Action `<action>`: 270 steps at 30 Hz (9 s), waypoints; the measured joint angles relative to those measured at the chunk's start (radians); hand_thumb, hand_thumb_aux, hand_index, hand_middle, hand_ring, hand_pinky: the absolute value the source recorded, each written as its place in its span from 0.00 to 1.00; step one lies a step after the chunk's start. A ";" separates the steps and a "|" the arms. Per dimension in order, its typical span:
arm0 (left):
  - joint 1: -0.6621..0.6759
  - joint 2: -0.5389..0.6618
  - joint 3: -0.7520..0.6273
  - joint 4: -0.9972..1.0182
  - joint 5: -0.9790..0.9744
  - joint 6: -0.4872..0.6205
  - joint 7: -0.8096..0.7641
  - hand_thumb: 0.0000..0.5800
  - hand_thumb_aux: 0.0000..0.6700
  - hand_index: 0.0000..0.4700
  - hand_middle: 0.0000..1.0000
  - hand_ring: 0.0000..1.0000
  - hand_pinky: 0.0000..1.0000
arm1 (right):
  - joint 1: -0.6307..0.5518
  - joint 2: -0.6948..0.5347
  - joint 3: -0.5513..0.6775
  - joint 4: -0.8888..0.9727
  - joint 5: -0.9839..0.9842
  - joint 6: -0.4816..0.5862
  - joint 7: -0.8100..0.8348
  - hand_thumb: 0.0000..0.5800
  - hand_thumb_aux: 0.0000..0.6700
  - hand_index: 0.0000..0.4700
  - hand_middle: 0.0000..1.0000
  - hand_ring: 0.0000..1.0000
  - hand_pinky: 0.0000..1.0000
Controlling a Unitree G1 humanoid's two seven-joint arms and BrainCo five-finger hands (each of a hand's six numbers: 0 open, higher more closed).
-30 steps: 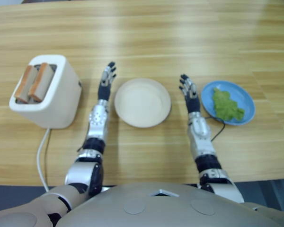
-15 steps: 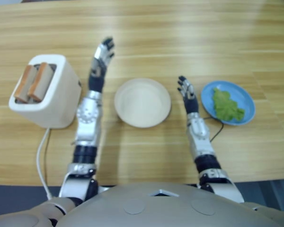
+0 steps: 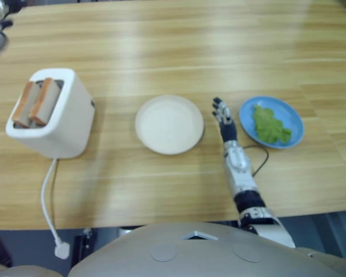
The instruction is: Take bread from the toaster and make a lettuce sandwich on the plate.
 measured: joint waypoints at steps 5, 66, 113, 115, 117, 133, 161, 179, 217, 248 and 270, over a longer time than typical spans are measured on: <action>0.119 0.115 -0.015 0.204 0.330 -0.074 0.060 0.00 0.00 0.00 0.00 0.00 0.00 | 0.030 0.003 0.001 -0.037 0.000 0.004 -0.012 0.00 0.00 0.00 0.00 0.00 0.00; 0.198 0.167 -0.152 0.410 0.672 -0.138 0.038 0.00 0.00 0.00 0.00 0.00 0.00 | 0.112 0.000 -0.026 -0.178 0.017 0.093 -0.027 0.00 0.00 0.00 0.00 0.00 0.00; 0.112 0.061 -0.144 0.326 0.586 -0.224 0.079 1.00 1.00 0.98 1.00 1.00 1.00 | 0.111 0.000 -0.031 -0.131 0.011 0.101 -0.036 0.00 0.00 0.00 0.00 0.00 0.00; 0.108 0.068 -0.145 0.337 0.593 -0.222 0.083 1.00 1.00 0.98 1.00 1.00 1.00 | 0.111 0.000 -0.031 -0.131 0.012 0.101 -0.036 0.00 0.00 0.00 0.00 0.00 0.00; 0.107 0.069 -0.145 0.343 0.594 -0.222 0.086 1.00 1.00 0.98 1.00 1.00 1.00 | 0.110 0.000 -0.031 -0.131 0.012 0.101 -0.036 0.00 0.00 0.00 0.00 0.00 0.00; 0.112 0.063 -0.177 0.311 0.614 -0.195 0.053 0.00 0.00 0.00 0.00 0.00 0.00 | 0.110 -0.003 -0.033 -0.130 0.012 0.102 -0.035 0.00 0.00 0.00 0.00 0.00 0.00; 0.159 0.122 -0.196 0.373 0.640 -0.218 0.037 0.00 0.00 0.00 0.00 0.00 0.00 | 0.134 -0.001 -0.033 -0.132 0.012 0.104 -0.036 0.00 0.00 0.00 0.00 0.00 0.00; 0.145 0.143 -0.196 0.399 0.710 -0.211 0.078 0.00 0.00 0.00 0.00 0.00 0.00 | 0.140 -0.002 -0.034 -0.142 0.012 0.106 -0.036 0.00 0.00 0.00 0.00 0.00 0.00; 0.069 0.143 -0.341 0.453 0.793 -0.152 0.187 1.00 1.00 0.98 0.00 0.00 0.00 | 0.146 -0.002 -0.034 -0.145 0.012 0.107 -0.037 0.00 0.00 0.00 0.00 0.00 0.00; -0.074 -0.009 -0.098 0.278 0.492 -0.239 0.320 1.00 1.00 0.98 1.00 1.00 1.00 | 0.150 0.000 -0.033 -0.143 0.012 0.107 -0.047 0.00 0.00 0.00 0.00 0.00 0.00; -0.249 -0.548 -0.693 0.208 0.140 -0.105 0.096 1.00 1.00 0.98 1.00 1.00 1.00 | 0.156 0.005 -0.034 -0.168 0.012 0.113 -0.055 0.00 0.00 0.00 0.00 0.00 0.00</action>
